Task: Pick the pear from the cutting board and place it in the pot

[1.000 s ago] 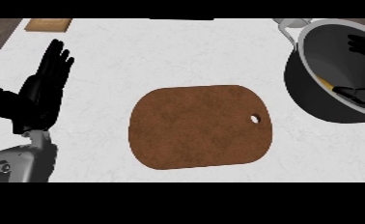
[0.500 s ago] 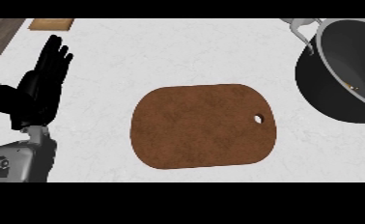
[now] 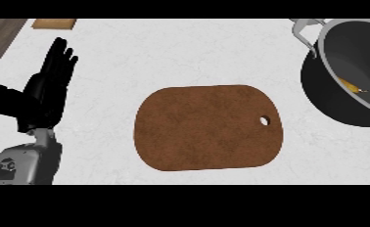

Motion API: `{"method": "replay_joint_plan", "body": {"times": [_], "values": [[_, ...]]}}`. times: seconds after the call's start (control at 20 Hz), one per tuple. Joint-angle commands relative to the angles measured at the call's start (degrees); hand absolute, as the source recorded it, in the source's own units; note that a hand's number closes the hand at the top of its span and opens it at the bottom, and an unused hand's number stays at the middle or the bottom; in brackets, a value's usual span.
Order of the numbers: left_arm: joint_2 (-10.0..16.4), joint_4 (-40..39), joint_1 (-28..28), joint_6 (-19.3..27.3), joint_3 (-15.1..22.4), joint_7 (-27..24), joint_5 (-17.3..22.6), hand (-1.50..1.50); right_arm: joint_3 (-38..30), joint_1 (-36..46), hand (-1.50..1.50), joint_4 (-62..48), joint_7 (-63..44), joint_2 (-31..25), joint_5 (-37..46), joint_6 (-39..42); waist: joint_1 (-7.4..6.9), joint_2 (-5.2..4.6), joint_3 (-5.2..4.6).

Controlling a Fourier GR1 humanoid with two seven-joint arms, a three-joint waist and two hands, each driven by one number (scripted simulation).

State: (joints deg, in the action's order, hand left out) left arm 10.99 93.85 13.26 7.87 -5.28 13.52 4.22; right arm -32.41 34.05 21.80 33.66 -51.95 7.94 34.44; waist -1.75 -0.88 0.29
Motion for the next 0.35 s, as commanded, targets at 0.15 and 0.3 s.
{"method": "replay_joint_plan", "body": {"times": [0.15,0.3], "values": [[0.88,-1.11,-1.0,-2.11,-0.76,-1.48,1.06,0.0,1.12,-0.73,-1.5,-3.39,7.49,-3.27,0.28,8.25,-0.71,-0.17,0.11],[1.15,-0.27,0.13,-1.17,-1.3,0.31,1.01,0.0,1.31,-3.19,-1.5,-3.78,9.6,-4.84,0.11,9.41,-0.27,-0.08,0.19]]}}
